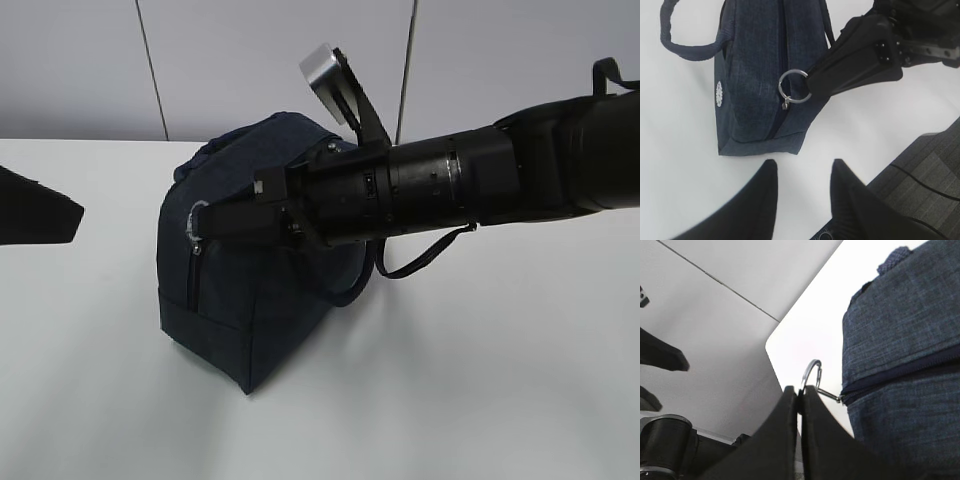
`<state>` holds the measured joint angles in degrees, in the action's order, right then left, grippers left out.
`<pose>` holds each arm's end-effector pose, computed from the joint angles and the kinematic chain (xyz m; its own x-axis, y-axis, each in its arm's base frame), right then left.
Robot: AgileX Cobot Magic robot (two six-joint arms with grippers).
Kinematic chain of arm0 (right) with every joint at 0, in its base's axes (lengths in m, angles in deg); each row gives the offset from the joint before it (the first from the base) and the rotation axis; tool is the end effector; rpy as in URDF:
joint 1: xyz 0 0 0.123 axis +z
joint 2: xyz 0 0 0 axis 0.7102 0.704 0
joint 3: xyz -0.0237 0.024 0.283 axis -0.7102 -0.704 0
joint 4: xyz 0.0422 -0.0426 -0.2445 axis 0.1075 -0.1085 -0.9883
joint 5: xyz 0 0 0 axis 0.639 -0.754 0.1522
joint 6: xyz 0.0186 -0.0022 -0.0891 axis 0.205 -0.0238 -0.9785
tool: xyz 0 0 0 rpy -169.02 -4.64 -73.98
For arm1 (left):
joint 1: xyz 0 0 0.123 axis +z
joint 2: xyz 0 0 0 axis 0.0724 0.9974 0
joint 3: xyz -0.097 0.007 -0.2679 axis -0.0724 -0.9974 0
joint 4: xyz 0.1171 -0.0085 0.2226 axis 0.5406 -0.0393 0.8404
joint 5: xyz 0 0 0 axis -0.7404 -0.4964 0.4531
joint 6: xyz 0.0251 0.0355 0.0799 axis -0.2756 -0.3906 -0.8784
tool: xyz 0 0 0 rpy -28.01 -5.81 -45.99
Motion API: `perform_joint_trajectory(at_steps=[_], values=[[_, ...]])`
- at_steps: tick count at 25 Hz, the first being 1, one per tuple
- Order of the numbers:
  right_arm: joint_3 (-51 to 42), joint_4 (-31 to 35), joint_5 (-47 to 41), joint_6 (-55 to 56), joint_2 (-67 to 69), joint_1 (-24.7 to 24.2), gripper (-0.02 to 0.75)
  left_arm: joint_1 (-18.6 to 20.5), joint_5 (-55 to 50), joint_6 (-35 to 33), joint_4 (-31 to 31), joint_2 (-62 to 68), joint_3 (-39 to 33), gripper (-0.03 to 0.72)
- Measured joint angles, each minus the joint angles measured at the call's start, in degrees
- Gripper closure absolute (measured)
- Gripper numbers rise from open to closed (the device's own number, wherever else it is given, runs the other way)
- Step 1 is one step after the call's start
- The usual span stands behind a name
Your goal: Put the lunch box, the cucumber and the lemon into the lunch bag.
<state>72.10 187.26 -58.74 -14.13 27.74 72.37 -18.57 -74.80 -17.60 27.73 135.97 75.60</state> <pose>0.2974 0.2306 0.2337 -0.7424 -0.0334 -0.6692 -0.6450 0.3056 0.7004 0.1684 -0.1047 0.3310 -0.6216 0.3086 -0.7199 0.6187 0.7571 -0.2096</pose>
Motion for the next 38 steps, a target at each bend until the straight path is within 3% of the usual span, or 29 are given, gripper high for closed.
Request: perform_joint_trajectory(at_steps=[9, 18, 26, 38], values=[[0.0, 0.0, 0.7, 0.4, 0.0, 0.0, 0.738, 0.0, 8.2, -1.5, -0.3, 1.0, -7.6, 0.448], [0.0, -0.6, -3.2, 3.5, -0.1, -3.6, 0.738, 0.0, 12.1, -18.8, -10.2, 9.5, -7.7, 0.380], [0.3, -4.3, -5.1, 5.4, -1.2, -4.5, 0.738, 0.0, 18.6, -31.9, -12.0, 17.5, -7.7, 0.367], [0.3, -3.3, -9.8, 4.4, -1.2, -4.5, 0.738, 0.0, 20.1, -33.7, -10.7, 17.7, -7.7, 0.340]])
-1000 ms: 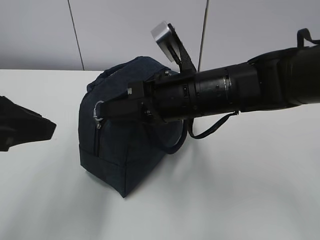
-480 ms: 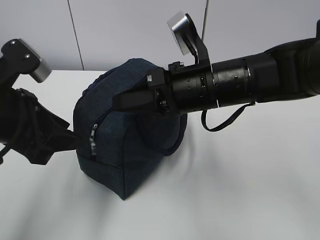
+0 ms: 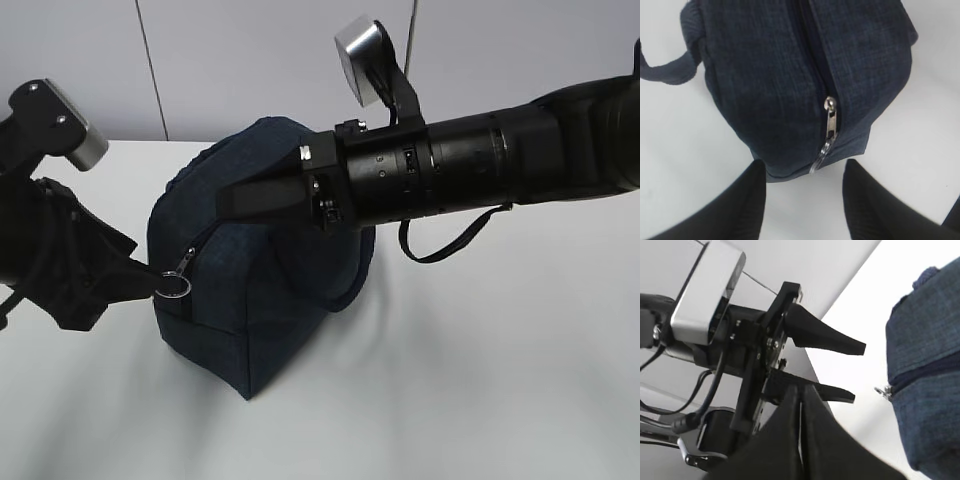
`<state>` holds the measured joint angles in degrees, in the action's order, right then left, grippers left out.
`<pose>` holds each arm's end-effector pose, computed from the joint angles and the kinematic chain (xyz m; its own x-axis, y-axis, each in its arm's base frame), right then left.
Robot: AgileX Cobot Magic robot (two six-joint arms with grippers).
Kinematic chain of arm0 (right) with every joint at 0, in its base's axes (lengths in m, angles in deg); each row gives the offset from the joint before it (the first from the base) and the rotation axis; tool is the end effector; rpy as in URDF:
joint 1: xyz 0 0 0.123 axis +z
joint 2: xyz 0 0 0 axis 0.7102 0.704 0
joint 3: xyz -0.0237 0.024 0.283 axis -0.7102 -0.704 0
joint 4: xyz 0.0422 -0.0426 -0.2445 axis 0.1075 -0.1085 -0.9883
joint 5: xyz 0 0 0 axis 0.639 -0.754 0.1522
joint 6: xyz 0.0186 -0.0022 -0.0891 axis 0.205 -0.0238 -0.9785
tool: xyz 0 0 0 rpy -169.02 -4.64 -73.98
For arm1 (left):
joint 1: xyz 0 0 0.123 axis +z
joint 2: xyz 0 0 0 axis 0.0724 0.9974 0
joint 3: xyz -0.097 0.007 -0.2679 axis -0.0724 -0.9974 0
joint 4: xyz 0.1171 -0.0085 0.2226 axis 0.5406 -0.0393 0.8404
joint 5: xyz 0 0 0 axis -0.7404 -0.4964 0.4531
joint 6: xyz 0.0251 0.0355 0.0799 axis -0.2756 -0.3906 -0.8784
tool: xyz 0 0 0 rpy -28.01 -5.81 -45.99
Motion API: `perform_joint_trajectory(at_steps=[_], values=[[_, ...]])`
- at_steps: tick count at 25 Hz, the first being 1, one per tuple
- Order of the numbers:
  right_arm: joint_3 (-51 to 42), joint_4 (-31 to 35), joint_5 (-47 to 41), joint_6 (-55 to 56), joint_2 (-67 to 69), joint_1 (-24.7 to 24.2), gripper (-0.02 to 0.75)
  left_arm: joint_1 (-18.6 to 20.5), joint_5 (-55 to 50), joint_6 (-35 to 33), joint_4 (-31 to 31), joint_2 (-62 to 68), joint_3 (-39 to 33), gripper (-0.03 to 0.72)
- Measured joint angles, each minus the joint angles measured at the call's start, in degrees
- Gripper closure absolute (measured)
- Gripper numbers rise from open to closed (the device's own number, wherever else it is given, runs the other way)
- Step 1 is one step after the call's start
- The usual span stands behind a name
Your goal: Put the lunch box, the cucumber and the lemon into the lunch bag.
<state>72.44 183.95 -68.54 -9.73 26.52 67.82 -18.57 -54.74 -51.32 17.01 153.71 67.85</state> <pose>0.2985 0.2096 0.2484 -0.7691 -0.0358 -0.6381 -0.6313 0.1983 0.7497 0.2271 -0.1222 0.2394 -0.4572 0.5617 -0.6895 0.7494 0.6609 0.0415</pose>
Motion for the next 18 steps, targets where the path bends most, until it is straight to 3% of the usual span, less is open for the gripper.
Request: perform_joint_trajectory(at_steps=[5, 10, 14, 18], values=[[0.0, 3.1, -2.2, -0.4, -0.1, -0.1, 0.738, 0.0, 0.0, 0.0, -0.4, -3.5, 0.0, 0.340], [0.0, -0.8, -0.8, -1.7, -0.1, 3.0, 0.738, 3.0, -1.3, 0.0, -0.6, -7.0, 0.0, 0.340], [0.0, -1.9, 7.9, -2.3, -1.0, 8.0, 0.738, 7.1, -5.5, 0.0, -0.6, -7.5, 0.0, 0.340], [0.0, -1.8, 17.6, -2.4, -4.0, 8.5, 0.738, 7.6, -6.7, 0.0, -0.6, -7.5, 0.0, 0.340]])
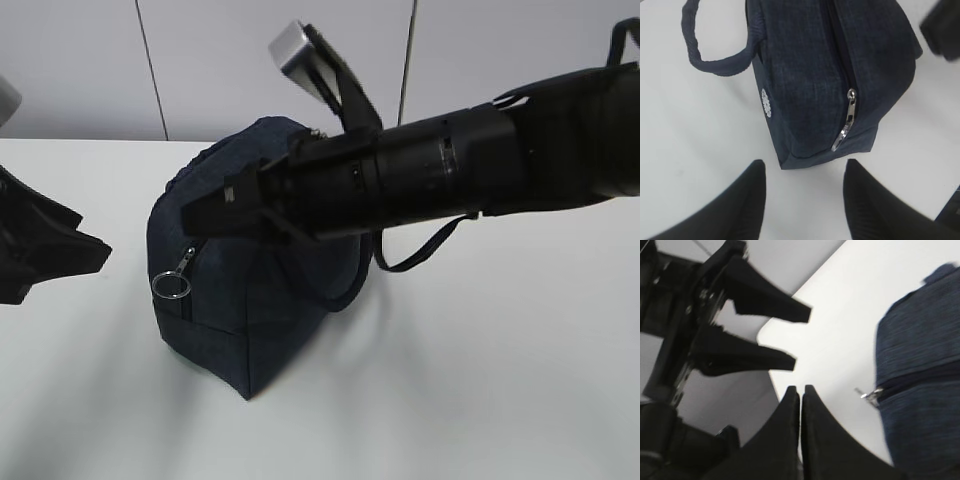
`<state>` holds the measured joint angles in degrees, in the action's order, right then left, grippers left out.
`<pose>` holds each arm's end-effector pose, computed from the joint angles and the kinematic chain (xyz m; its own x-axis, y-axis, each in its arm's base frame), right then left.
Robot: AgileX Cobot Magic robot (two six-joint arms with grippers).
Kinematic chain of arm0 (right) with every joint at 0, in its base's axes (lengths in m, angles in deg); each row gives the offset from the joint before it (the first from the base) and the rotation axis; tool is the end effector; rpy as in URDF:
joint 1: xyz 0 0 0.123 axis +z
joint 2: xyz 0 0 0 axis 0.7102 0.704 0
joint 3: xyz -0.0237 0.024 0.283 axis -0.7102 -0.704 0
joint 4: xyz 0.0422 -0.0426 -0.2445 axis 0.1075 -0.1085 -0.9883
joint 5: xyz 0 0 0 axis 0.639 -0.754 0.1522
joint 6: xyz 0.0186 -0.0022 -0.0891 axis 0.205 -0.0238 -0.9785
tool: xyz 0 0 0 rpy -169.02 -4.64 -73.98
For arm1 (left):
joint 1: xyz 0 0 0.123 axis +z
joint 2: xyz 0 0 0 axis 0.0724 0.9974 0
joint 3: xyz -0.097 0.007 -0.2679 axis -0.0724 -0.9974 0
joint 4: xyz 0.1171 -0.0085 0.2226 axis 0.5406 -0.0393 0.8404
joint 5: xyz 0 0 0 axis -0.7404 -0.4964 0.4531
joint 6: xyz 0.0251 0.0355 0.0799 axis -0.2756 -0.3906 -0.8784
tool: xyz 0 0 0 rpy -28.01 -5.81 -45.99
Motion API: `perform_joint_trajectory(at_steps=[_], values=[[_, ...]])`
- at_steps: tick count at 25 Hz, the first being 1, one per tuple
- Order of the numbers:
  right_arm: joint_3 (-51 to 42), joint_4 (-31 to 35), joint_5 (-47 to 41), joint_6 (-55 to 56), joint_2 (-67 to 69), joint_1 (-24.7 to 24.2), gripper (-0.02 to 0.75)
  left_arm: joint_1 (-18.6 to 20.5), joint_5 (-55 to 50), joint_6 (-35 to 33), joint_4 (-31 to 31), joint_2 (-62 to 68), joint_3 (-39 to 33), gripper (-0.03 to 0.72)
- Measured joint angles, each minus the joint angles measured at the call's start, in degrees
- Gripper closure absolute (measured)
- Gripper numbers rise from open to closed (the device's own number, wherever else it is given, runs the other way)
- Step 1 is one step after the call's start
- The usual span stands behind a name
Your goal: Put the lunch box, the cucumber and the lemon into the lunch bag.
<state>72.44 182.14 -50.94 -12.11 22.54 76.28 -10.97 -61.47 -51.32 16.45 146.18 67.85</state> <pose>0.2790 0.2406 0.2575 -0.6687 -0.0926 -0.7377 -0.7122 0.3645 0.5998 0.2157 -0.0908 0.2675 -0.4748 0.4931 -0.7290 0.7016 0.7121 0.0247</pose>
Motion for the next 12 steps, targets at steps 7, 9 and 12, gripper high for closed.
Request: perform_joint_trajectory(at_steps=[7, 9, 12], values=[[0.0, -2.6, 6.9, 0.2, -4.1, -0.3, 0.738, 0.0, -1.0, -0.3, 0.0, 2.7, 0.0, 0.340], [0.0, -5.0, 5.9, 1.6, -4.1, -0.3, 0.738, -0.1, -1.0, -0.3, 0.0, 3.4, 0.0, 0.340], [0.0, -12.3, 6.2, 4.6, -4.1, 1.2, 0.738, -0.1, -1.0, -0.3, 0.0, 3.5, 0.0, 0.340]])
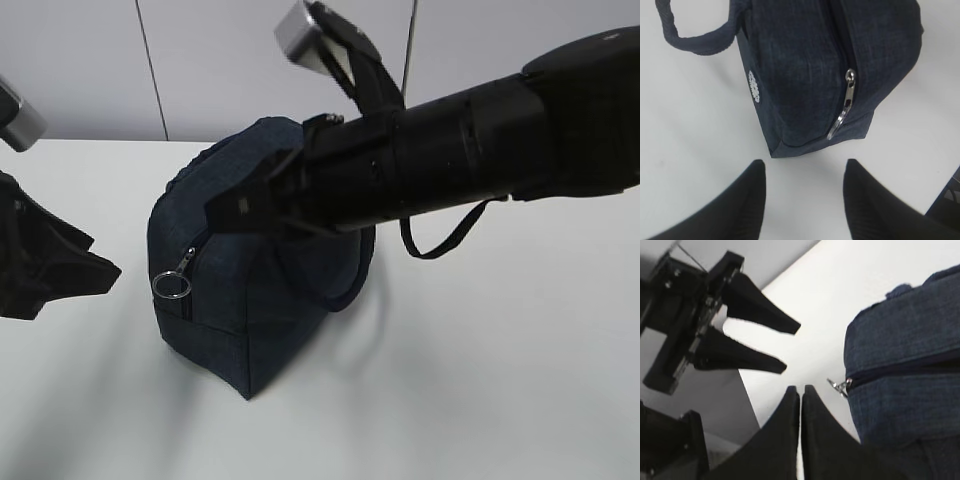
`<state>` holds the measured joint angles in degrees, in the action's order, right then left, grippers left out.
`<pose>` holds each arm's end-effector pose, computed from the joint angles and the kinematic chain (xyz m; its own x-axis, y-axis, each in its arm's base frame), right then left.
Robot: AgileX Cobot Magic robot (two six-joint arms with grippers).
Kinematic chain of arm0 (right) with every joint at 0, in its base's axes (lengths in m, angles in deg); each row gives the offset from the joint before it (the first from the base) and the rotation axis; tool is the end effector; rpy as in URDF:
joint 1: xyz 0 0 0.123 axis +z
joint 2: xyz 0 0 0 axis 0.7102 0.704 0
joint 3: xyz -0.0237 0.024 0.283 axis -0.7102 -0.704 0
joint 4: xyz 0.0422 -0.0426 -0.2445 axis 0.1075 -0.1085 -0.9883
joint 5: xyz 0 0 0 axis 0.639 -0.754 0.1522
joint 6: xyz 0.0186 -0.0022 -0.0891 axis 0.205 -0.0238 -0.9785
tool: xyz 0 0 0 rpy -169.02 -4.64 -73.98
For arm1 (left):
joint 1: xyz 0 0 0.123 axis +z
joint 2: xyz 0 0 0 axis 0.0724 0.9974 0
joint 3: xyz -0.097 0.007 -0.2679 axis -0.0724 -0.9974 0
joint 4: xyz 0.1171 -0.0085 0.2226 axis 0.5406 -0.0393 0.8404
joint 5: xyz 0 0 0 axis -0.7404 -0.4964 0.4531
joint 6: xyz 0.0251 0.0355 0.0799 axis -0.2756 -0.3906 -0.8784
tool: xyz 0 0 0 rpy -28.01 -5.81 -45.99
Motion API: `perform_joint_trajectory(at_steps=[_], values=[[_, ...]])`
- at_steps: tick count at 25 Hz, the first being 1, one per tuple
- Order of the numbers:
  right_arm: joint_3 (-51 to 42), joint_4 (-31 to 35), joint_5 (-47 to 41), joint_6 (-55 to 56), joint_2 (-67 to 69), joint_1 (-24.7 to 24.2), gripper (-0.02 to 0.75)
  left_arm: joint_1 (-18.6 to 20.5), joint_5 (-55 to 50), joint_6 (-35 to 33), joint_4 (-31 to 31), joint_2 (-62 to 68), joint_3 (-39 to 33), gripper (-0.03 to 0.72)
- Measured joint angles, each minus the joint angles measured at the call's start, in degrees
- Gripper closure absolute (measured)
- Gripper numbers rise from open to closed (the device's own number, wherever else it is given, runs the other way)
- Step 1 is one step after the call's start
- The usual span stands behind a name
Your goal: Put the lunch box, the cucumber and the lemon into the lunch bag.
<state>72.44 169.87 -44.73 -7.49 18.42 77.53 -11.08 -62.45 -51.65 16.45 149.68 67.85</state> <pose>0.2685 0.2347 0.2691 -0.5818 -0.2073 -0.7865 -0.7730 0.4416 0.4555 0.2223 -0.0939 0.2525 -0.5161 0.5139 -0.6852 0.7135 0.7006 -0.0119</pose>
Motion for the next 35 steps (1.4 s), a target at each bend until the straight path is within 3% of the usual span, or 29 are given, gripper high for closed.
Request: perform_joint_trajectory(at_steps=[6, 10, 15, 18, 23, 27, 32, 35], values=[[0.0, -18.3, 3.1, 1.8, -0.1, 6.5, 0.738, 1.4, -3.0, 0.4, 0.0, 0.0, 0.0, 0.342], [3.2, -27.9, 2.1, 2.0, -0.1, 7.5, 0.738, 5.2, -4.2, 3.5, 0.2, -1.4, 0.0, 0.342], [12.6, -43.1, -3.9, 4.0, 0.2, 7.5, 0.738, 9.5, -6.6, 7.1, 0.3, -5.6, 0.0, 0.344], [18.9, -50.9, -9.8, 4.4, 2.0, 7.9, 0.738, 10.2, -7.1, 7.6, 0.6, -8.3, 0.0, 0.344], [28.8, -63.8, -16.4, 4.8, 8.0, 13.0, 0.720, 10.3, -8.2, 9.9, 0.7, -12.0, 0.0, 0.344], [33.7, -72.5, -18.0, 7.8, 12.8, 17.5, 0.613, 10.3, -10.7, 12.9, 2.3, -14.0, 0.0, 0.344], [34.9, -75.3, -17.3, 8.7, 17.7, 18.7, 0.400, 10.3, -13.6, 18.9, 8.3, -17.7, 0.0, 0.344], [35.0, -77.2, -14.5, 8.8, 19.4, 18.7, 0.335, 10.3, -15.1, 21.5, 11.1, -20.6, 0.0, 0.346]])
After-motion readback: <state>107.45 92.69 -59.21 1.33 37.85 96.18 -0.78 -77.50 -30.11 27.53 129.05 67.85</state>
